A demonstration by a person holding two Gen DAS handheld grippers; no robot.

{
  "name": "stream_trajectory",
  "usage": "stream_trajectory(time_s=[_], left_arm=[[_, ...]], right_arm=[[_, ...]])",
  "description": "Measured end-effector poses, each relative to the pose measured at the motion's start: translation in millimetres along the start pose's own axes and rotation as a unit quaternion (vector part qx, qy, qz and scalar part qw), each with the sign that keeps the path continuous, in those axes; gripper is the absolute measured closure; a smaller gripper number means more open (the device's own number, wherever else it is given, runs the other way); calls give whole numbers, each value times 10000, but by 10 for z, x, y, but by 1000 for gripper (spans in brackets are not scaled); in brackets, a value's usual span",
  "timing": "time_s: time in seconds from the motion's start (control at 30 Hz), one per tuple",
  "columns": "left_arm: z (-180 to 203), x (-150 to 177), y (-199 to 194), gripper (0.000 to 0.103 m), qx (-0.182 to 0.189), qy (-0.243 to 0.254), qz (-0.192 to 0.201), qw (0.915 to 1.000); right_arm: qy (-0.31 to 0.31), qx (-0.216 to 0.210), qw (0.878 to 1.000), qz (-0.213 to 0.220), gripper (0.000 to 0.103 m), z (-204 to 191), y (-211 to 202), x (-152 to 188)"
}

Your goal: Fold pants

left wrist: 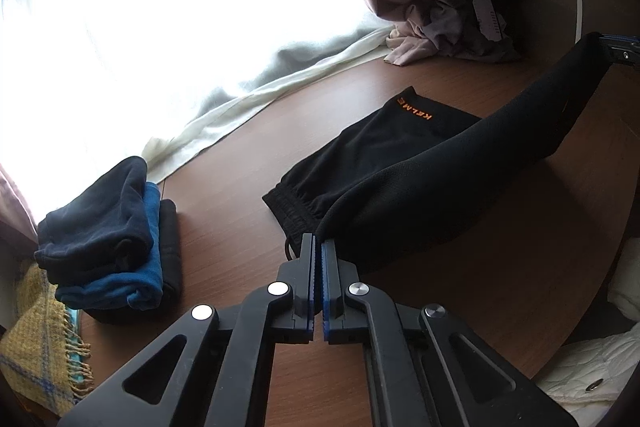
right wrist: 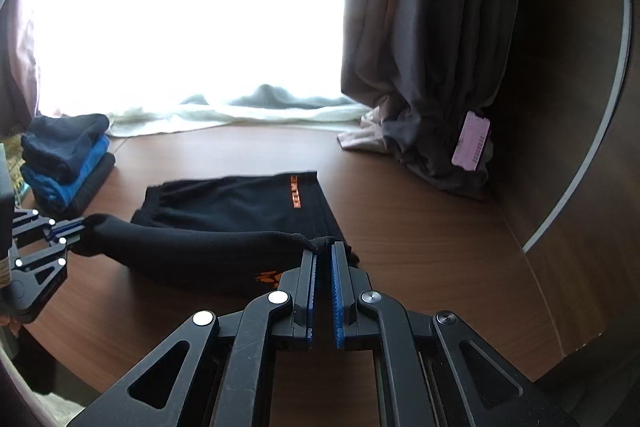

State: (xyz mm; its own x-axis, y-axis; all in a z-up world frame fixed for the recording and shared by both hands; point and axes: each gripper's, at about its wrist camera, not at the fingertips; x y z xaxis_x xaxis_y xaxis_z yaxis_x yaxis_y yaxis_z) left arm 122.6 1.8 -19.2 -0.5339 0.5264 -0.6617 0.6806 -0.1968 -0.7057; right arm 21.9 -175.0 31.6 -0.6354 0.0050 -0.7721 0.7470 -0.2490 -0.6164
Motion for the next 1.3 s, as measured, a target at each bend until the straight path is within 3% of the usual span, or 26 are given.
stream_trajectory(time_s=[0.17,0.3,0.87,1.3], left_arm=[[-34,-186,-114,99,13,163,186,9997],[-41,-299,45,99,10,357,74,9993],[-284,-674,754,99,207,163,-614,9978],[-402,-725,1470,99,244,-110,-1223,9921]], right_arm=[[35,-9,9997,246,96,70,-118,-213],[-150,6,9993,351,96,96,17,-376],[-659,-397,9969,-186,96,103,1046,-1038],[-773,-706,9907,-872,96,-23,2086,-1143]])
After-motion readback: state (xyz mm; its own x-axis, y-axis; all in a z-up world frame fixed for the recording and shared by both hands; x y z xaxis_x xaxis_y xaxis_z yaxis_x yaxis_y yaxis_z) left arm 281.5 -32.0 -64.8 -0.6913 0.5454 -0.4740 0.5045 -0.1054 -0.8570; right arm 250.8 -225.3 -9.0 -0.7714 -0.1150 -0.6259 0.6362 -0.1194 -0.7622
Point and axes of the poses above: each gripper's, at about its wrist camera, not at the fingertips, and y roughly the way its jaws point, z to its right, x to its underside, and after that the axes turned 1 degree about -y, right-handed
